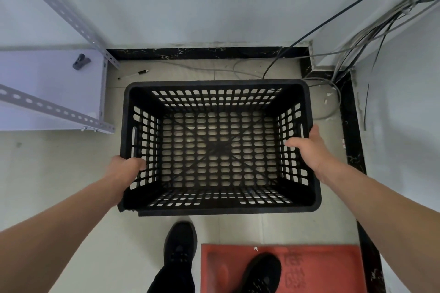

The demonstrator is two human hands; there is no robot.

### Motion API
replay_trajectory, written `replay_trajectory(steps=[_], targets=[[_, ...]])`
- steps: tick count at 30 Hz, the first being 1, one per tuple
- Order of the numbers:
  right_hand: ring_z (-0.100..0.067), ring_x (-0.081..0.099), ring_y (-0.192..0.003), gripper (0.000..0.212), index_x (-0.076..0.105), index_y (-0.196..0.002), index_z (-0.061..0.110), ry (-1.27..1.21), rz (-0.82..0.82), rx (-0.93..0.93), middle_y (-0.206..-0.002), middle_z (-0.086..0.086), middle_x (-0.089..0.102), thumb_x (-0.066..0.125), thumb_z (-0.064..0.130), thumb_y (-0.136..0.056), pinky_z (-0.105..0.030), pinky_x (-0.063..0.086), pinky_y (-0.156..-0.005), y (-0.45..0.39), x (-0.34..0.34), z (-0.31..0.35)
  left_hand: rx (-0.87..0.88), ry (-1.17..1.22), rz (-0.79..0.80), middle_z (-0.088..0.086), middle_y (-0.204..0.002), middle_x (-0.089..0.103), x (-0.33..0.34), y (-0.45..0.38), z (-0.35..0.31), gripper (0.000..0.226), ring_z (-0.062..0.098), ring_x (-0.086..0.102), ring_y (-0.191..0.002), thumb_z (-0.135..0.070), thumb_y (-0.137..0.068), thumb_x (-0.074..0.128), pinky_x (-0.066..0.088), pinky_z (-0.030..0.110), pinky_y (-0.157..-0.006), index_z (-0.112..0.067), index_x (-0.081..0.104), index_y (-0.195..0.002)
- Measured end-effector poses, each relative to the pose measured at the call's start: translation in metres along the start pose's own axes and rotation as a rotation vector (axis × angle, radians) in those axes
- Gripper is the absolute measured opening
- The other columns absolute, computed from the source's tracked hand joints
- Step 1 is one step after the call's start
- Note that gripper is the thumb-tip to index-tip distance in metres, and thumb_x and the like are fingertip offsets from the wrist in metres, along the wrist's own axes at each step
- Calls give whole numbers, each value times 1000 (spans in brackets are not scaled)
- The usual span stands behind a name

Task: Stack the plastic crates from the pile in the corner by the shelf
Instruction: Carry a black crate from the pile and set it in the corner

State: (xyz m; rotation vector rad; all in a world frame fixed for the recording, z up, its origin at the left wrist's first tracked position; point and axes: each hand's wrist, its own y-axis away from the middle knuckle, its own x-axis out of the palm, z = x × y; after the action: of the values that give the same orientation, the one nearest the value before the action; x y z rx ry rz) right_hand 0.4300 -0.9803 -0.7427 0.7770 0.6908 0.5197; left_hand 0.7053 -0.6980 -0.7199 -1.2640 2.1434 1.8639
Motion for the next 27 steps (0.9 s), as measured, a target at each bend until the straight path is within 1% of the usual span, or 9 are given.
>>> replay_trajectory(steps=[2, 4, 6, 10, 13, 17, 20, 22, 27], targets=[[-36, 42, -143, 123, 20, -160, 27, 50, -20, 25, -160, -8, 35, 75, 52, -53, -61, 39, -114, 8, 6, 5, 28, -26, 2, 16, -111, 63, 1, 10, -4, 49, 39, 58, -101, -15, -74, 63, 47, 51, -90, -12, 51, -122], [-35, 27, -153, 110, 13, -165, 27, 92, -32, 19, -169, -6, 18, 74, 42, -75, -57, 29, -121, 27, 13, 16, 58, -45, 5, 13, -112, 63, 1, 22, -9, 50, 37, 59, -102, -16, -76, 65, 48, 51, -88, -16, 50, -123], [-31, 20, -156, 102, 9, -166, 28, 97, -23, -18, -172, -4, 10, 70, 35, -85, -55, 24, -124, 46, 19, 24, 101, -67, 21, 11, -111, 64, -2, 33, -13, 46, 35, 61, -101, -17, -76, 66, 50, 51, -88, -18, 51, -120], [-27, 17, -157, 98, 12, -166, 29, 85, 28, -88, -173, -2, 10, 69, 37, -86, -52, 22, -125, 91, 26, 45, 164, -96, 67, 7, -116, 66, -19, 69, -31, 67, 31, 62, -104, -29, -66, 67, 49, 50, -93, -20, 48, -130], [-25, 20, -157, 97, 14, -165, 33, 72, 76, -139, -173, 1, 12, 66, 45, -83, -53, 24, -125, 132, 30, 64, 225, -116, 79, 3, -108, 65, -36, 124, -51, 49, 27, 61, -101, -17, -83, 64, 45, 39, -84, -18, 48, -130], [-23, 20, -157, 95, 14, -165, 34, 81, 129, -216, -173, 2, 13, 65, 49, -86, -52, 25, -124, 194, 28, 89, 376, -262, 51, -7, -90, 55, -58, 182, -68, 48, 21, 56, -92, -10, -89, 60, 41, 36, -79, -14, 45, -134], [-21, 19, -157, 90, 14, -165, 33, 95, 125, -285, -173, 2, 15, 63, 49, -92, -52, 23, -125, 239, 18, 106, 500, -408, 22, 4, -124, 54, -78, 229, -77, 55, 24, 57, -104, -17, -86, 63, 48, 42, -91, -15, 42, -138], [-20, 17, -158, 88, 14, -165, 33, 108, 114, -306, -173, 3, 14, 62, 49, -94, -50, 22, -126, 270, 8, 117, 570, -495, 2, 8, -143, 43, -92, 260, -80, 64, 27, 53, -117, -21, -86, 63, 46, 46, -100, -17, 37, -143], [-17, 14, -159, 86, 15, -165, 30, 106, 74, -397, -173, 3, 15, 62, 47, -96, -47, 18, -127, 342, -14, 139, 677, -532, -24, 7, -152, 33, -123, 329, -79, 65, 26, 42, -132, -20, -88, 61, 37, 42, -105, -15, 33, -147]])
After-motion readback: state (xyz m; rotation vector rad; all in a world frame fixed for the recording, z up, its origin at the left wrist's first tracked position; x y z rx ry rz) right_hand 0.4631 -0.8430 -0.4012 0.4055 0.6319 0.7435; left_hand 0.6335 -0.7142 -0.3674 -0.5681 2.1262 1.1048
